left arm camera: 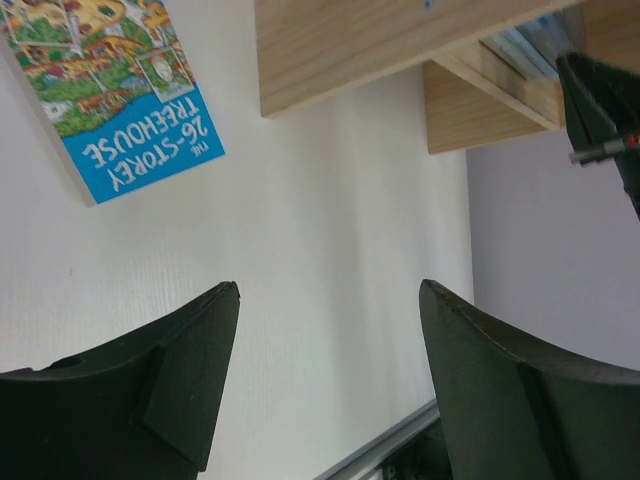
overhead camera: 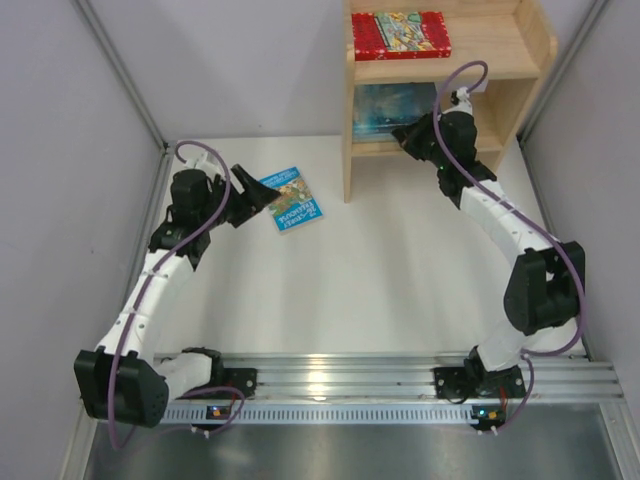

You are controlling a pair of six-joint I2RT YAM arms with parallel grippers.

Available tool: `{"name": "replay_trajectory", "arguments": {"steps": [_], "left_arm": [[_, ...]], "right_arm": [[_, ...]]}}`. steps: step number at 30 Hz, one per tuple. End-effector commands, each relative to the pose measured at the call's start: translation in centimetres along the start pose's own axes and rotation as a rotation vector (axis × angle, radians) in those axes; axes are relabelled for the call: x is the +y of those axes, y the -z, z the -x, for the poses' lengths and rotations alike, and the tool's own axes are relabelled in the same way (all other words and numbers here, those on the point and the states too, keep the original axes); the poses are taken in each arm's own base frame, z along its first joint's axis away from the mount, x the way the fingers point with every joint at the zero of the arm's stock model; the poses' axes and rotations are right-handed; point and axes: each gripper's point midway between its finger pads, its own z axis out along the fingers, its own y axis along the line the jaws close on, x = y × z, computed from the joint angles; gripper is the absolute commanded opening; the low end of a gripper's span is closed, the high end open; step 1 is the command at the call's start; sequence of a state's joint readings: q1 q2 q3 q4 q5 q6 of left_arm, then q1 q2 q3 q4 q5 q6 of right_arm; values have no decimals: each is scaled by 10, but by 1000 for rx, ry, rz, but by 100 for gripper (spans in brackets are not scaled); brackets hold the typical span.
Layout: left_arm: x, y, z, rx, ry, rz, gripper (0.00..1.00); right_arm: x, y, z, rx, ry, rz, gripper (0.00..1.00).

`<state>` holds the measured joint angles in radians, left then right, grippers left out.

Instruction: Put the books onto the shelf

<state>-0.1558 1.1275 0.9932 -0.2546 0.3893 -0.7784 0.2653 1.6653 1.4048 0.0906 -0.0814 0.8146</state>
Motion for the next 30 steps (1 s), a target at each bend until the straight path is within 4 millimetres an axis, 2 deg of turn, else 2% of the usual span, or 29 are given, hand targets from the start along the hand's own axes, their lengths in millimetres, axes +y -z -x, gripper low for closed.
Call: {"name": "replay_trajectory", "arguments": {"steps": [1,2,3,4,5,6,7,8,9,10,11,12,14,15,17,18,19,20,21,22,23,24,26,27,29,30], "left_arm": [[21,-9,46,-91,-1,91,78],[30,-14,55,-97,14,115,78],[42,-26,70,-97,35,150,78],[64,-27,86,-114,60,202,78],[77,-32,94,-110,71,234,78],[98,-46,109,-124,77,301,77],[117,-48,119,-134,62,359,77],[123,-52,131,-141,50,392,77],[147,-67,127,-108,58,436,77],[156,-72,131,-96,42,444,77],[155,-81,142,-111,19,420,77],[167,-95,140,-90,-2,413,77],[172,-108,153,-123,-40,396,78],[188,-123,153,-119,-43,408,78],[200,-138,159,-113,-65,419,78],[207,-154,165,-110,-74,403,78],[210,-163,167,-99,-91,387,78],[197,-172,181,-113,-117,330,78],[216,-188,173,-82,-110,333,78],[217,-196,174,-77,-138,321,78],[222,-201,188,-111,-158,350,78],[243,-213,177,-83,-158,379,78],[247,-227,177,-88,-170,333,77],[254,-238,165,-62,-157,309,77],[248,-252,155,-47,-170,239,76],[241,-265,135,7,-193,187,76]], "right_arm": [[25,49,5,25,20,75,1],[32,65,8,19,33,88,2],[27,74,5,25,43,76,6],[9,82,-10,52,41,41,10],[15,98,-6,32,63,62,16],[13,105,-7,29,76,64,33],[-7,112,-20,67,76,11,44],[-5,126,-16,48,84,21,54],[-7,133,-17,46,88,24,68],[-20,139,-29,69,90,7,75],[-17,151,-26,46,106,23,81],[-31,156,-35,57,101,0,90],[-30,170,-32,26,115,13,98],[-32,173,-33,23,127,11,100],[-37,177,-31,31,161,20,100],[-37,178,-32,38,171,28,100],[-37,177,-35,58,180,43,100],[-40,175,-40,78,198,51,100],[-40,174,-46,97,201,63,100],[-44,171,-56,122,197,86,99],[-47,168,-61,128,172,89,98],[-55,166,-74,151,153,84,96],[-54,159,-81,148,146,111,95],[-56,157,-93,168,153,113,94],[-62,149,-99,168,167,92,94],[-64,147,-108,184,169,90,94]]}}
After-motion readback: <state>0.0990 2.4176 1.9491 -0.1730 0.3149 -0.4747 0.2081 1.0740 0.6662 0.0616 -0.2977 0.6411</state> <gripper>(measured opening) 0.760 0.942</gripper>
